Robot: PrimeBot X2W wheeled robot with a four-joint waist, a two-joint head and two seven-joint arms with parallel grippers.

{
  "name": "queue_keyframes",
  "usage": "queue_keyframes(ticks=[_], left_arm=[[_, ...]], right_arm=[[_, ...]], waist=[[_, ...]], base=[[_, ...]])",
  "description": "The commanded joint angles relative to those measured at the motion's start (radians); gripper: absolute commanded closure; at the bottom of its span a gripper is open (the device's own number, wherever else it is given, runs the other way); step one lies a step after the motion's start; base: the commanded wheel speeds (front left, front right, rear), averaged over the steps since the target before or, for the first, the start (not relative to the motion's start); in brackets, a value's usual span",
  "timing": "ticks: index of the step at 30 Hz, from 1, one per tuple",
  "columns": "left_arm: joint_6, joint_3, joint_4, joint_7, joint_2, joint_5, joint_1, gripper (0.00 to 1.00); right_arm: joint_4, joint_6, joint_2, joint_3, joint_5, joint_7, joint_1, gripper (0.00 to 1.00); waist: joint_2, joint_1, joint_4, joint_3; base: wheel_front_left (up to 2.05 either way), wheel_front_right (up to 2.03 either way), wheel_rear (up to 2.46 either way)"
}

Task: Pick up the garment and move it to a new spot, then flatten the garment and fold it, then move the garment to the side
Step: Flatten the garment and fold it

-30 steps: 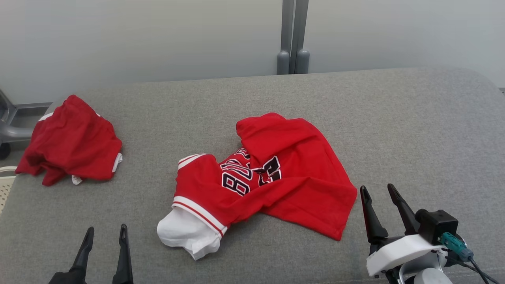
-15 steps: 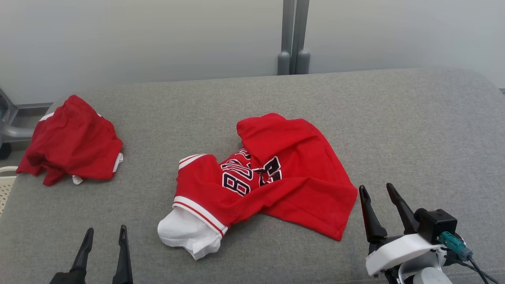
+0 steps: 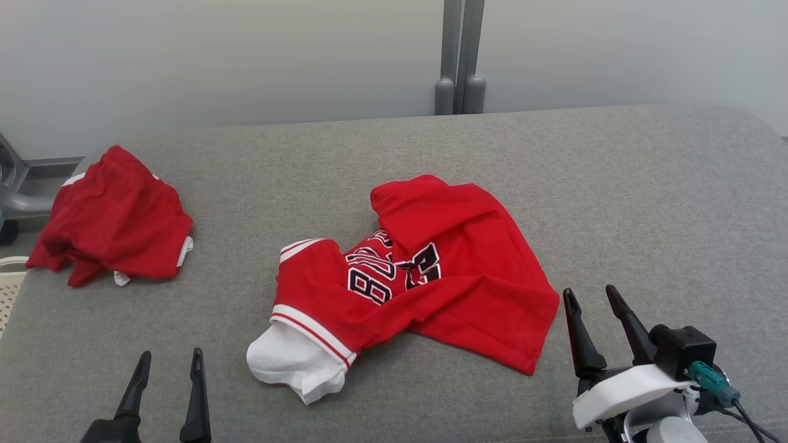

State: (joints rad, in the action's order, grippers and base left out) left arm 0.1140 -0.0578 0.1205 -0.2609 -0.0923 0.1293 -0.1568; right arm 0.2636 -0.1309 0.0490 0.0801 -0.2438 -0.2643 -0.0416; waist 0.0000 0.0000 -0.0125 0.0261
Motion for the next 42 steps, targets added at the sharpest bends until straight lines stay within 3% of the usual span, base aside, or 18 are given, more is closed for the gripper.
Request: queue_keyframes(ticks=[1,10,19,25,40,41,42], left_arm=[[0.003,0.0,0.005,-0.003,-0.01,-0.008,0.015,0.0],[0.009,0.022,0.024,-0.003,-0.025,0.004,0.027,0.0],[0.016,0.168,0.144,0.026,-0.104,0.105,0.094,0.0],[0.016,0.278,0.296,0.019,-0.157,0.202,0.179,0.0],[0.016,0.479,0.516,-0.004,-0.168,0.349,0.357,0.0],[0.016,0.491,0.527,-0.003,-0.168,0.358,0.362,0.0],[0.016,0.5,0.53,-0.003,-0.166,0.367,0.373,0.5]], right_arm=[[-0.001,0.0,0.002,0.0,-0.007,-0.003,0.001,0.0],[0.025,0.0,0.003,0.005,-0.016,-0.003,0.009,0.0],[0.172,0.0,0.003,0.037,-0.023,0.033,-0.034,0.0],[0.277,0.0,0.004,0.072,-0.03,0.04,-0.093,0.0],[0.505,0.0,0.002,0.231,-0.132,0.014,-0.208,0.0],[0.516,0.0,0.001,0.243,-0.142,0.011,-0.214,0.73],[0.527,0.0,0.001,0.253,-0.15,0.011,-0.22,1.0]], waist=[[0.0,0.0,-0.002,-0.001],[0.0,0.0,-0.004,-0.005],[0.0,0.0,0.006,-0.045],[0.0,0.0,0.016,-0.095],[0.0,0.0,0.006,-0.132],[0.0,0.0,0.007,-0.131],[0.0,0.0,0.006,-0.129]], base=[[0.0,0.0,0.0],[0.0,0.0,0.0],[0.0,0.0,0.0],[0.0,0.0,0.0],[0.0,0.0,0.0],[0.0,0.0,0.0],[0.0,0.0,0.0]])
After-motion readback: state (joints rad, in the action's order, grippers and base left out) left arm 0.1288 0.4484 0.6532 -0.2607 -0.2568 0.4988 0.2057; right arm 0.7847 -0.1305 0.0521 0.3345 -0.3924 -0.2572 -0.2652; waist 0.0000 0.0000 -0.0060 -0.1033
